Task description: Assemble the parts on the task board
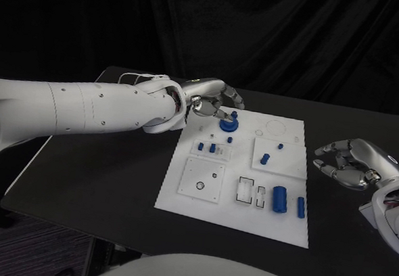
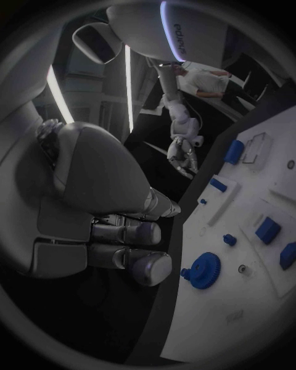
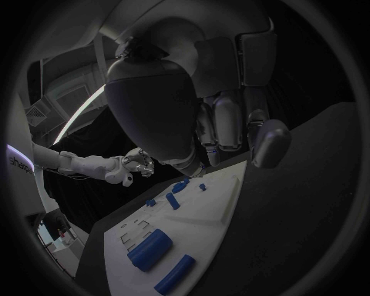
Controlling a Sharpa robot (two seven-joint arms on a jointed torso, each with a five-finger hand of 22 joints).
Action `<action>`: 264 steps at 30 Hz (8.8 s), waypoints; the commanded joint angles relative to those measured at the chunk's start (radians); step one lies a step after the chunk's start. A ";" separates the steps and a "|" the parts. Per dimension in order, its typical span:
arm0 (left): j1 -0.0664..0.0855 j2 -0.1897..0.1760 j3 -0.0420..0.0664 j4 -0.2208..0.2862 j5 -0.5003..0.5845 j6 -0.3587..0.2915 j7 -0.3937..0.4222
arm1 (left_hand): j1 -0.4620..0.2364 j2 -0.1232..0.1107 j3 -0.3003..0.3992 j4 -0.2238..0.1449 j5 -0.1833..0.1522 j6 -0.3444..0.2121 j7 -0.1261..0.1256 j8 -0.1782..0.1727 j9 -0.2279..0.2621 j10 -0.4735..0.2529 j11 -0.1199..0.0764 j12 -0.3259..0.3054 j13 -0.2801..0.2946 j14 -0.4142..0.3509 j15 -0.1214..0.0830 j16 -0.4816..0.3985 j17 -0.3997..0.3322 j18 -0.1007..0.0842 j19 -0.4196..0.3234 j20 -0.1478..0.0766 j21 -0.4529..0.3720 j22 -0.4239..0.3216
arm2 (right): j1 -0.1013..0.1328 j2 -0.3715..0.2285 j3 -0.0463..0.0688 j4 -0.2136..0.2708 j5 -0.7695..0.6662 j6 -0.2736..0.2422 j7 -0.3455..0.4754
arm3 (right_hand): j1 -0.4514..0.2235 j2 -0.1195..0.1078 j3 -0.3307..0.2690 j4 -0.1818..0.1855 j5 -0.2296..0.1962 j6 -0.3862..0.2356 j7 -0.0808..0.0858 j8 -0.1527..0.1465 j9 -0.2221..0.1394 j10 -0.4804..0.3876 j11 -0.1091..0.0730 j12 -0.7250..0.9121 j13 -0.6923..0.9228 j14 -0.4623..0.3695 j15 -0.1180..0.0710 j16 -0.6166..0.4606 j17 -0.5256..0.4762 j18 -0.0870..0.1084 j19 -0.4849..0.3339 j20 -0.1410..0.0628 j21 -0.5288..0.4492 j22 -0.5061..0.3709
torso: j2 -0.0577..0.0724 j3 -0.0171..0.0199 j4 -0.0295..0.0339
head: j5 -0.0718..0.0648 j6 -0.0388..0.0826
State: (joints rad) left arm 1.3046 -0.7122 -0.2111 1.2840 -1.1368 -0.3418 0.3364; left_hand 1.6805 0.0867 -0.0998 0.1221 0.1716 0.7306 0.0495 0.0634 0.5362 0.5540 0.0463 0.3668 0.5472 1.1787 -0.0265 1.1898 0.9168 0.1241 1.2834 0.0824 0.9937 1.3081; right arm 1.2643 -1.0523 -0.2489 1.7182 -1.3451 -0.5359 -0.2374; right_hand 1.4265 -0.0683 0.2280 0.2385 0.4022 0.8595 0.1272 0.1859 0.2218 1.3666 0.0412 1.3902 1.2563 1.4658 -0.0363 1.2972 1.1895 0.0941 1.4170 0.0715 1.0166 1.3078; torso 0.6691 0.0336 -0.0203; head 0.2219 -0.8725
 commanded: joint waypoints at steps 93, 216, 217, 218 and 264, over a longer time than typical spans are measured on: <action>-0.029 -0.048 0.001 0.042 -0.538 -0.062 -0.118 | -0.090 -0.137 0.327 0.005 0.000 0.271 -0.004 0.032 -0.131 0.421 -0.047 -0.022 -0.243 0.154 -0.043 0.094 0.015 -0.037 0.154 -0.049 0.136 0.146 | -0.014 0.004 0.001 -0.004 0.004 0.007 -0.003 | -0.001 0.000 0.011 -0.004 0.010 0.008 0.000 0.001 -0.005 -0.002 -0.002 -0.003 -0.003 0.010 0.001 -0.005 -0.004 0.011 0.001 -0.001 -0.009 0.118 | 0.002 -0.0013 -0.0003 | -0.014 0.000; -0.080 -0.293 0.000 0.214 0.397 -0.175 0.418 | -0.304 -0.027 0.140 0.175 0.138 -0.024 -0.004 -0.001 -0.343 -0.221 -0.004 0.152 -0.424 -0.889 0.109 -0.958 -0.839 -0.005 -0.950 0.057 -0.937 -0.469 | 0.123 0.045 0.002 -0.046 -0.053 0.099 -0.070 | 0.051 -0.043 0.055 -0.078 0.004 0.111 -0.022 0.120 0.069 -0.493 -0.011 -0.440 -0.519 -0.071 -0.003 -0.125 -0.137 0.046 -0.086 -0.006 -0.251 0.060 | 0.005 -0.0088 0.0124 | -0.007 0.000; -0.080 -0.295 0.000 0.226 0.461 -0.131 0.432 | -0.277 -0.013 0.147 0.161 0.152 -0.049 0.002 -0.006 -0.354 -0.250 -0.009 0.119 -0.440 -0.937 0.114 -1.001 -0.855 -0.002 -0.989 0.056 -0.942 -0.552 | 0.128 0.052 0.002 -0.054 -0.062 0.105 -0.070 | 0.054 -0.046 0.063 -0.083 0.010 0.102 -0.017 0.125 0.077 -0.523 -0.006 -0.468 -0.535 -0.078 0.002 -0.131 -0.144 0.047 -0.093 -0.003 -0.268 0.057 | 0.005 -0.0098 0.0143 | -0.006 0.000; -0.080 -0.295 0.000 0.232 0.496 -0.108 0.440 | -0.255 -0.006 0.148 0.163 0.161 -0.063 0.012 -0.006 -0.363 -0.277 -0.003 0.086 -0.456 -0.975 0.114 -1.038 -0.868 -0.002 -1.017 0.060 -0.944 -0.606 | 0.130 0.057 0.002 -0.059 -0.068 0.108 -0.069 | 0.054 -0.047 0.066 -0.085 0.010 0.099 -0.016 0.128 0.080 -0.527 -0.004 -0.475 -0.540 -0.080 0.003 -0.132 -0.144 0.047 -0.094 -0.001 -0.270 0.057 | 0.005 -0.0112 0.0163 | -0.005 0.000; -0.088 -0.277 0.000 0.230 1.079 0.334 0.490 | -0.259 0.169 0.098 0.012 0.146 -0.324 0.069 -0.011 -0.478 -0.429 0.050 -0.114 -0.506 -1.144 0.207 -1.180 -0.907 0.012 -1.210 0.165 -0.965 -1.163 | 0.099 0.089 0.001 -0.087 -0.136 0.091 0.044 | 0.021 -0.057 0.147 -0.113 -0.120 -0.038 0.041 0.051 0.034 -0.599 0.061 -0.742 -0.849 -0.116 0.058 -0.112 -0.153 0.053 -0.116 0.051 -0.309 0.066 | 0.085 -0.0919 0.1024 | -0.135 0.042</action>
State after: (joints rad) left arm 1.2169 -0.9909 -0.2118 1.5098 -0.1010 -0.0358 0.6760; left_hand 1.3393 0.2560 -0.0396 0.2032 0.2252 0.3938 0.1225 0.0479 0.0548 0.1151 0.0987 0.2429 0.0381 0.0310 0.1908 0.0105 0.0088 0.1318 0.0702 0.2517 0.0289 0.1438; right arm 1.3656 -0.9601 -0.2483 1.6246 -1.4719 -0.4165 -0.2092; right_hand 1.4535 -0.1274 0.3742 0.1203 0.2858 0.8140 0.1675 0.2410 0.2573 0.7620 0.0998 0.6503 0.4082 1.3430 0.0222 1.1792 1.0356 0.1406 1.2922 0.1216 0.7050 1.3076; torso 0.7549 -0.0581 0.0834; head 0.0848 -0.8318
